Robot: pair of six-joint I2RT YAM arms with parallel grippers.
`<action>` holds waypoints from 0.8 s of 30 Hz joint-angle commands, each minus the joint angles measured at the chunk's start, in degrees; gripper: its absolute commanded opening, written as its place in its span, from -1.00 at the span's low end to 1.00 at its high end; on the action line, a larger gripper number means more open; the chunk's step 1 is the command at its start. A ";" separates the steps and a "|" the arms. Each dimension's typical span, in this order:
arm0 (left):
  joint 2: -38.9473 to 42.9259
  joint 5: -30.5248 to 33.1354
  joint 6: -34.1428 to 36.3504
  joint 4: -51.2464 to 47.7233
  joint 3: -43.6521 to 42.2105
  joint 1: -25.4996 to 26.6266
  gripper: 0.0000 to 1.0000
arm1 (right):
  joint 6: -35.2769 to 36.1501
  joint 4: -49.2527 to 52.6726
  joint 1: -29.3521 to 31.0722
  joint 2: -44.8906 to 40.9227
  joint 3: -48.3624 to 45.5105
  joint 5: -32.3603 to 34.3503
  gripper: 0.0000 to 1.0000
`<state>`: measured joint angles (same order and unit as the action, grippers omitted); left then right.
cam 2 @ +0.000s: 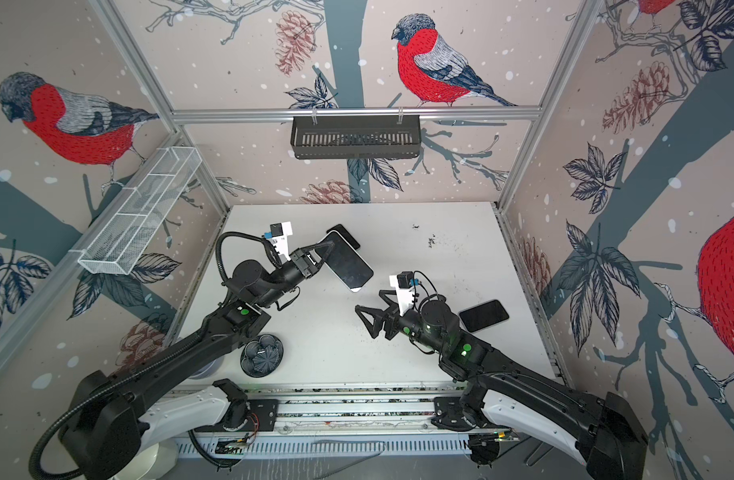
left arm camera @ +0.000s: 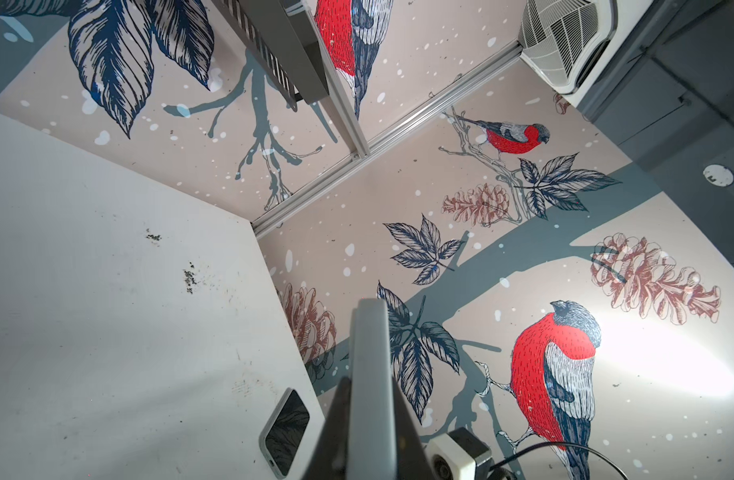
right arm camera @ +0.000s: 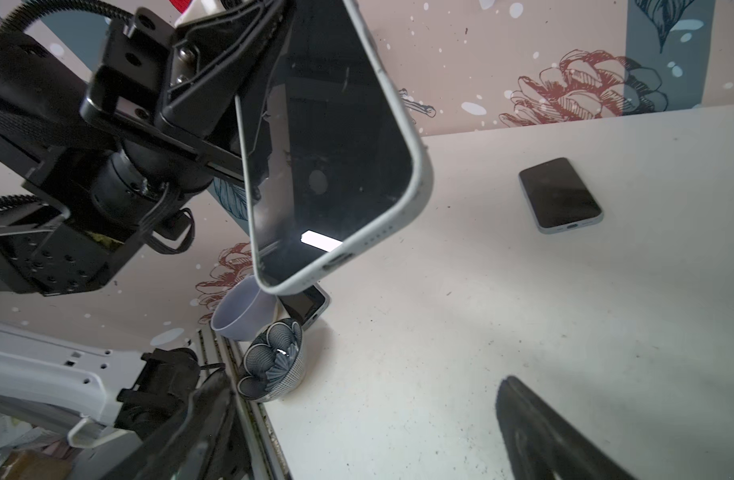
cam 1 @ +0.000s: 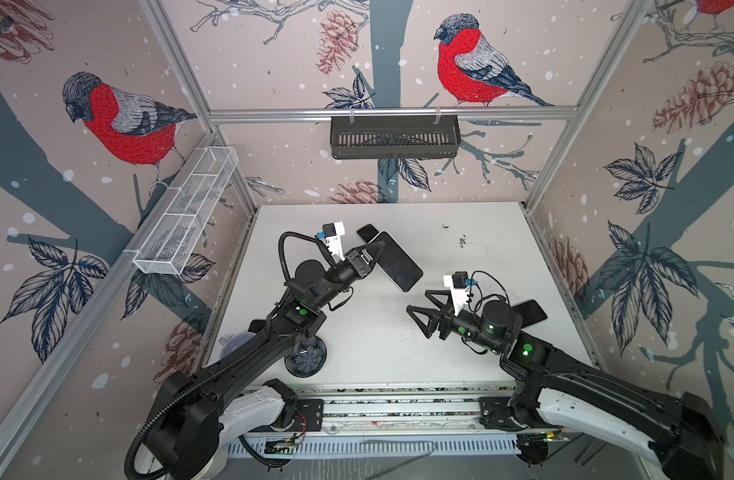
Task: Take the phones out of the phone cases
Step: 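Hold the phone upright in the left gripper while the right gripper draws back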
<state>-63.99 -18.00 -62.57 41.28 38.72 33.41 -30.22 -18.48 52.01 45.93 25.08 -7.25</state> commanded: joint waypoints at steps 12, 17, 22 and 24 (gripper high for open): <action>-3.35 -1.43 -7.35 15.04 -1.11 -0.15 -1.00 | -15.18 -22.88 -13.12 1.57 -3.90 -25.25 0.94; -4.70 -1.86 -8.55 18.27 -1.69 -0.10 -1.00 | -16.11 -25.26 -13.16 3.40 -4.23 -26.25 0.58; -5.28 -1.67 -8.51 18.94 -1.88 -0.10 -1.00 | -18.91 -30.80 -13.16 7.46 -3.75 -28.71 0.21; -5.52 -1.78 -8.66 19.44 -1.94 -0.05 -1.00 | -19.03 -30.99 -13.01 8.99 -2.70 -29.89 0.13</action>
<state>-69.41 -19.38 -70.06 53.47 36.73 33.41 -47.99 -44.29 38.94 53.69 21.28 -34.39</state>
